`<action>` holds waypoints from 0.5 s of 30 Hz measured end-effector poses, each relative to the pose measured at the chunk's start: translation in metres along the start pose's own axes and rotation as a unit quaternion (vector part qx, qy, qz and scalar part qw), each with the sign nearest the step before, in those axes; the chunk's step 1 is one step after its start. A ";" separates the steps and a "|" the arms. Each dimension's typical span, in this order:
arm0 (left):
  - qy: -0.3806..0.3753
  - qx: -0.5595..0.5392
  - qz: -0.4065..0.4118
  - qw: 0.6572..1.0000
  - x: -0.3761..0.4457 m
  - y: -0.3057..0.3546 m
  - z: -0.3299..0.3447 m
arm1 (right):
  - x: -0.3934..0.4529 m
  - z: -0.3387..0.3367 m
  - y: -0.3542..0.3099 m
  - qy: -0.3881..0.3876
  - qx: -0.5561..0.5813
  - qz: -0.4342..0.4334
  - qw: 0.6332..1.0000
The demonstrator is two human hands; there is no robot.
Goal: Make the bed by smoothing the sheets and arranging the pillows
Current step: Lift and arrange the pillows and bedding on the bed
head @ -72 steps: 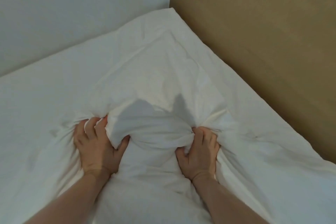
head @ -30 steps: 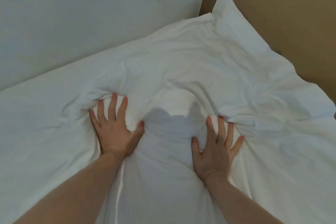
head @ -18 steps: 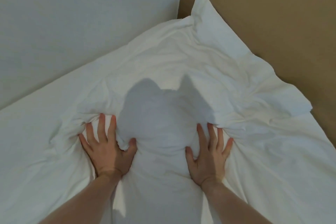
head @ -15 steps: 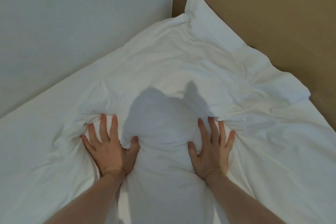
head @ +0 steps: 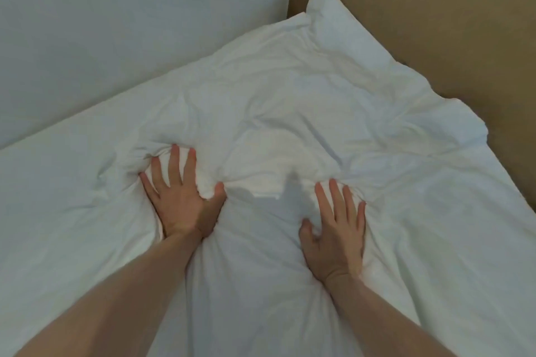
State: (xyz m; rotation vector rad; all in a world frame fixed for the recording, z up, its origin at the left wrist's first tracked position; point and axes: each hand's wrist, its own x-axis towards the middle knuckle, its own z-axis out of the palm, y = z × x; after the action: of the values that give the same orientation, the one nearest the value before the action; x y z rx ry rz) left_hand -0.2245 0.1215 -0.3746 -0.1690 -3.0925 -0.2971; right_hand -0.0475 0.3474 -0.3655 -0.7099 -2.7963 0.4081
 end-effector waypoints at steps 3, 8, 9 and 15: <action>0.006 0.000 0.014 1.000 0.000 0.000 -0.001 | 0.008 0.011 0.009 -0.021 -0.041 -0.021 0.999; -0.047 0.011 0.019 0.999 0.001 0.002 -0.011 | 0.013 0.016 0.013 -0.049 -0.049 -0.007 0.998; -0.082 0.005 0.014 0.997 -0.002 0.004 -0.020 | 0.013 0.013 0.014 -0.053 -0.045 -0.009 0.998; -0.277 -0.110 0.039 0.954 -0.127 -0.004 -0.136 | 0.009 -0.029 0.000 -0.182 -0.046 0.011 0.982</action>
State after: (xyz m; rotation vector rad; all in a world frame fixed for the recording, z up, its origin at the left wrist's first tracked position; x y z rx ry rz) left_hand -0.0966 0.0783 -0.2473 -0.4512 -3.5778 -0.7025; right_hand -0.0474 0.3583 -0.3373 -0.7541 -3.1721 0.4552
